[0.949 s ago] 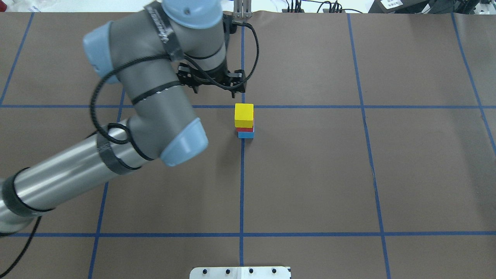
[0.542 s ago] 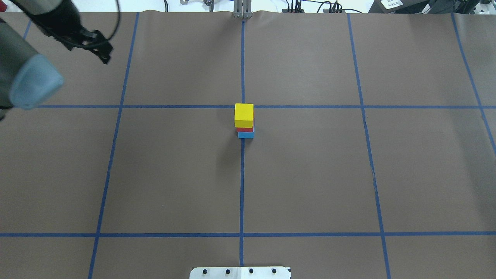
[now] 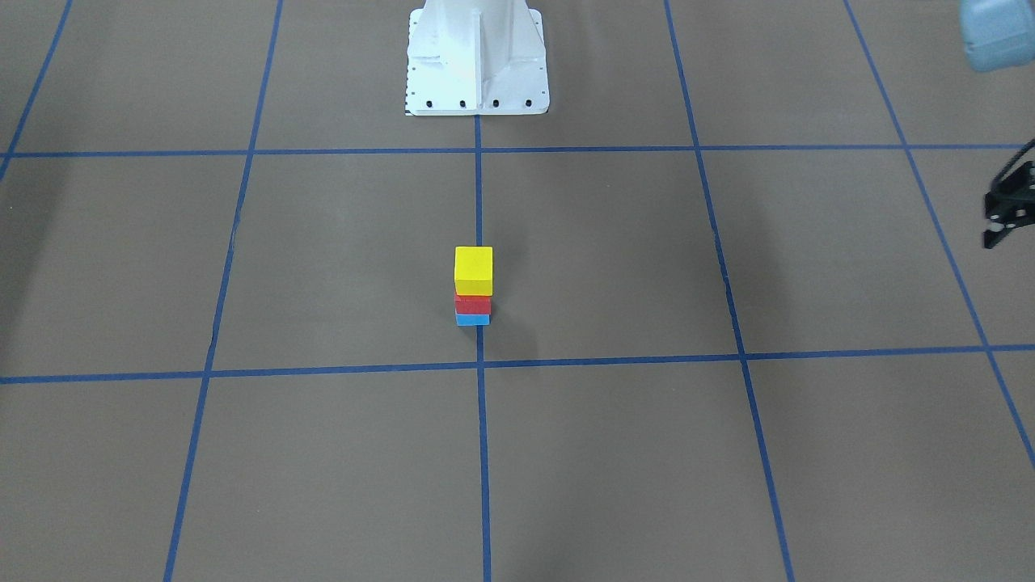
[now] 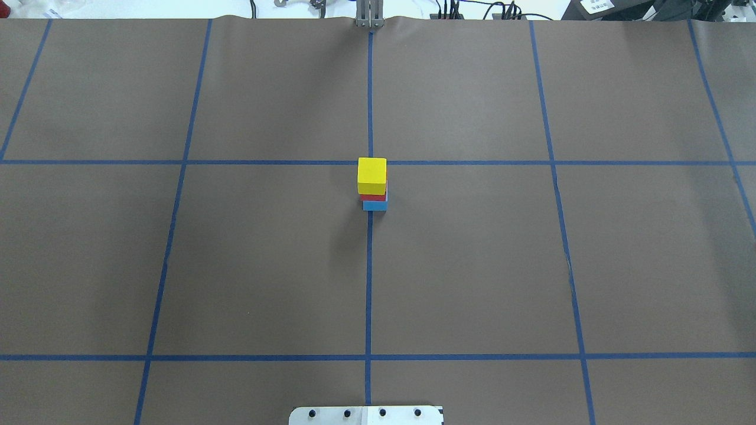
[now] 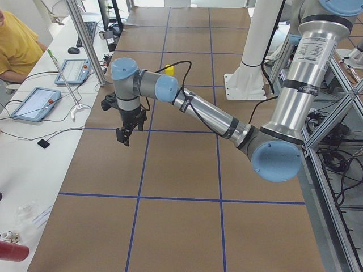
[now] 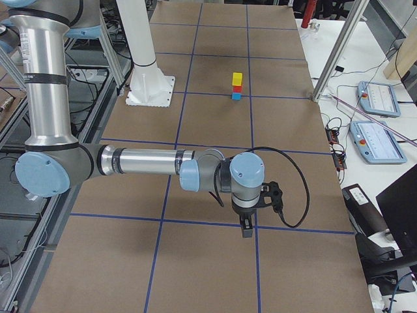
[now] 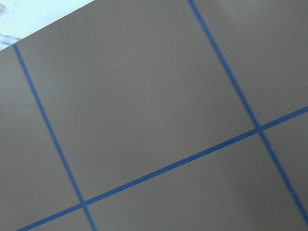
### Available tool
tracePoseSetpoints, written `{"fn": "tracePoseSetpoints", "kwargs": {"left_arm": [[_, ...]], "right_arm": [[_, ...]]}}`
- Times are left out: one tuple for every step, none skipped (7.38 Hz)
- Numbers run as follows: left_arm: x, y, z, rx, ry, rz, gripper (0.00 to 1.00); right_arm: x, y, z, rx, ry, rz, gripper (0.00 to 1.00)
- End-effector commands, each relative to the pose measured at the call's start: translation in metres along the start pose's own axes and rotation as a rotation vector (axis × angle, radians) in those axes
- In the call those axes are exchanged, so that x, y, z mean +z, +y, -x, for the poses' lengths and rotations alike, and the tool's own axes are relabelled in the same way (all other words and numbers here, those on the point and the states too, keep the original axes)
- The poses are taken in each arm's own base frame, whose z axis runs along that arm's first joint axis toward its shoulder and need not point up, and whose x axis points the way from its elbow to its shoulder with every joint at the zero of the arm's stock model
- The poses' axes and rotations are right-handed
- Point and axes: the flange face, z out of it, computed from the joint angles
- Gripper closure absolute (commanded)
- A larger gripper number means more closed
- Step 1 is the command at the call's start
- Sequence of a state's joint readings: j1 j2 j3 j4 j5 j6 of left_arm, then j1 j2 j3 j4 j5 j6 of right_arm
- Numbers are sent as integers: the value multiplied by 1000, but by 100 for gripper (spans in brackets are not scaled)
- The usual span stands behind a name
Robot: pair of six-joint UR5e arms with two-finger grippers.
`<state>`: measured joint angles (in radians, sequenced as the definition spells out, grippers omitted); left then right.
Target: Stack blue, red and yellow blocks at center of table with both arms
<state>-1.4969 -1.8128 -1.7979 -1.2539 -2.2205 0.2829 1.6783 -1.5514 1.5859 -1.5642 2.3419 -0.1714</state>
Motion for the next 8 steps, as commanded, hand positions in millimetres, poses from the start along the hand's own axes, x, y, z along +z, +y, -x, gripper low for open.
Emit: {"fn": "tracePoseSetpoints", "kwargs": {"left_arm": [[41,77,50,-84,13,62,0],[47,89,61,-111,18,53,0],[59,112,64,-143,104,9,0],[66,124,63,-221,135,-6,0],[69,140,57,-327,146,3,0],[71,146,56,-339,149,3,0],[71,147,57,-332,142,-5,0],[88,145,71,-364,138,27,0]], "right_arm": [[-8,9,-6,-16,-18,-18,0],[-10,8,-5,-7,-19,-7,0],[-7,10,-7,-5,-12,-1,0],[-3,16,-10,2,-7,9,0],[-2,21,-10,4,-7,11,0],[-1,25,-10,6,-7,13,0],[3,32,-12,10,-10,17,0],[4,34,-13,11,-10,18,0]]}}
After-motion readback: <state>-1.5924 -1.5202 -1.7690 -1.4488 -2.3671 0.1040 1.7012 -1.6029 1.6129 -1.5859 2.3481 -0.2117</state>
